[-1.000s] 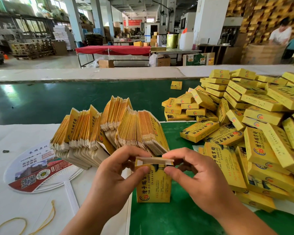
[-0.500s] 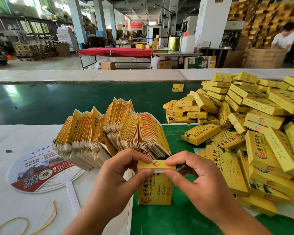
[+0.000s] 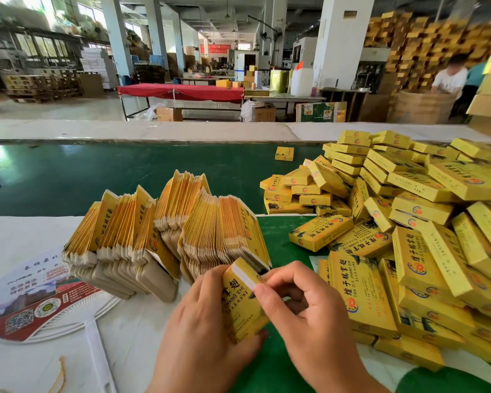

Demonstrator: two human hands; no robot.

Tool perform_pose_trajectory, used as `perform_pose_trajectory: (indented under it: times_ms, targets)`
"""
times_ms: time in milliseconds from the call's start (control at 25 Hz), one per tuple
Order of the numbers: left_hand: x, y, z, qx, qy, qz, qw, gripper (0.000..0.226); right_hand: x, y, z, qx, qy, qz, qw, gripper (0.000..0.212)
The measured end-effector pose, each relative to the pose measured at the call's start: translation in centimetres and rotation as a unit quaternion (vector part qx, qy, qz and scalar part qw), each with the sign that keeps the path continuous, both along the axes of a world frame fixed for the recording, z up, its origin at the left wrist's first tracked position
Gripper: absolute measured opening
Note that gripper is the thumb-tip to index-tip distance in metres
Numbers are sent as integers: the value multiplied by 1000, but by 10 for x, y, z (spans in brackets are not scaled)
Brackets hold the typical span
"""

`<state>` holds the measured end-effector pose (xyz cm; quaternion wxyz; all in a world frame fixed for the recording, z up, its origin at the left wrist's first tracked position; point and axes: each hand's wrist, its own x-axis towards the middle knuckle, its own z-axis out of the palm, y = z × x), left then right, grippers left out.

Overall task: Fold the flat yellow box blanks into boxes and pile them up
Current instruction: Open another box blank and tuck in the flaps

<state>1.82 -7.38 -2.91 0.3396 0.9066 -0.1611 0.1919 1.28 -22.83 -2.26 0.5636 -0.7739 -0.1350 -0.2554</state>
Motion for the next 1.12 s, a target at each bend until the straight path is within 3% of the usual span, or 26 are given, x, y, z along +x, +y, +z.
perform_pose_trajectory:
  times_ms: [240, 320, 600, 840, 1000, 1040, 1120]
  targets:
    - [-5, -1, 10, 75, -7, -38, 996, 81, -2, -3, 4, 29, 4, -8, 1000, 9]
    - [-5, -1, 14, 89, -13, -40, 995, 81, -2, -4, 5, 41, 14, -13, 999, 17]
    - [-3, 0, 6, 97, -27, -12, 995, 79, -2, -6, 8, -14, 43, 9, 999, 22]
    - [-2, 2, 1, -5, 15, 6, 1000, 73, -8, 7, 9, -206, -18, 10, 978, 47]
    - [-6, -2, 3, -82, -3, -45, 996, 77, -5, 3, 13, -213, -70, 5, 974, 46]
    - [-6, -3, 2, -136, 18, -93, 986, 71, -4, -1, 15, -205, -82, 1, 975, 45]
    - [-8, -2, 7, -302, 105, -189, 929, 53, -4, -9, 19, -198, -84, 9, 977, 42]
